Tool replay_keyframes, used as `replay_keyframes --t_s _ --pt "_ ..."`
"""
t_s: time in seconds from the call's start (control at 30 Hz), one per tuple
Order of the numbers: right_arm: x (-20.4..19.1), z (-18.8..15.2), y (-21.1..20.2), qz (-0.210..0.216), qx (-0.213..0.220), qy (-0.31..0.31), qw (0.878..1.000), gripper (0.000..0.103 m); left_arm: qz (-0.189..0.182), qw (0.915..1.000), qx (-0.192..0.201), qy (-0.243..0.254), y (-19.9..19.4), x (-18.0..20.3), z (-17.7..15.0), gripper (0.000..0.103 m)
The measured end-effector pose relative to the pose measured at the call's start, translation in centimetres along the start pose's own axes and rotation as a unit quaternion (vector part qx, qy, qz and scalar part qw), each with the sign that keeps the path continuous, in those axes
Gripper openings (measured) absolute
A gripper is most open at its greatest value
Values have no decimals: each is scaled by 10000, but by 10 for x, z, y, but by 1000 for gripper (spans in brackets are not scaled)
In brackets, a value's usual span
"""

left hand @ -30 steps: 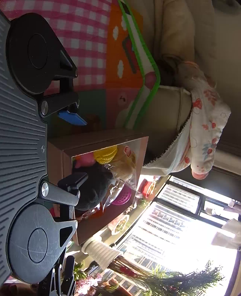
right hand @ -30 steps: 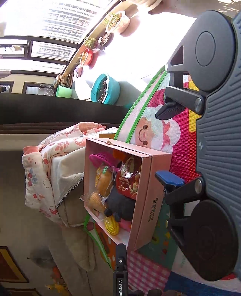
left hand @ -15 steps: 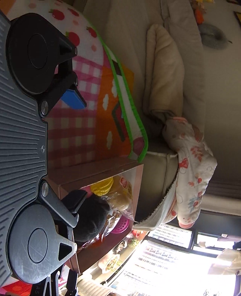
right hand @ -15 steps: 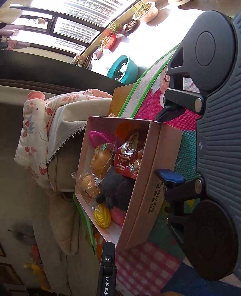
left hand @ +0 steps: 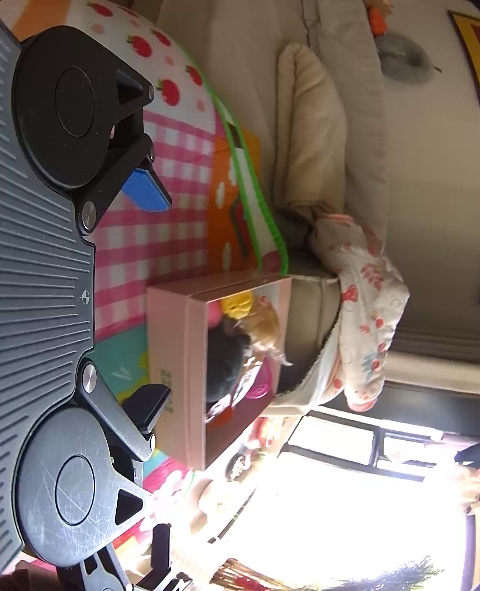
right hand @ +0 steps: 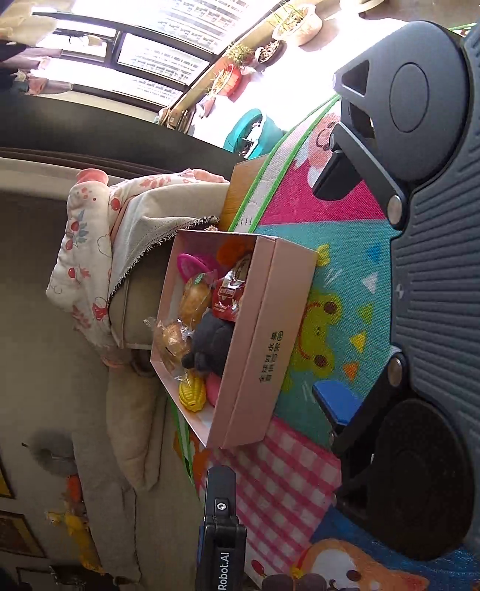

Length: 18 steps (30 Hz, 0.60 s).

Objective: Organize objects

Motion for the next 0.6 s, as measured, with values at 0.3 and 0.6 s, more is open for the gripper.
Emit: replay_keyframes --t_s 0.3,0.6 --pt "-5 -47 14 57 -406 487 9980 103 716 9962 -492 1 3 22 -79 102" --pt "7 -49 22 130 -121 773 9968 103 1007 9929 -629 46 11 23 -78 103"
Point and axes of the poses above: each gripper's, at about its wrist camera, not at the fingertips, and y roughly the way its jaws point, x to its right, z to its top, the point moved 8 cm from there along y, roughly the way its jaws point, and after that the axes turned 10 degrees about -x, right-handed, at the moved point
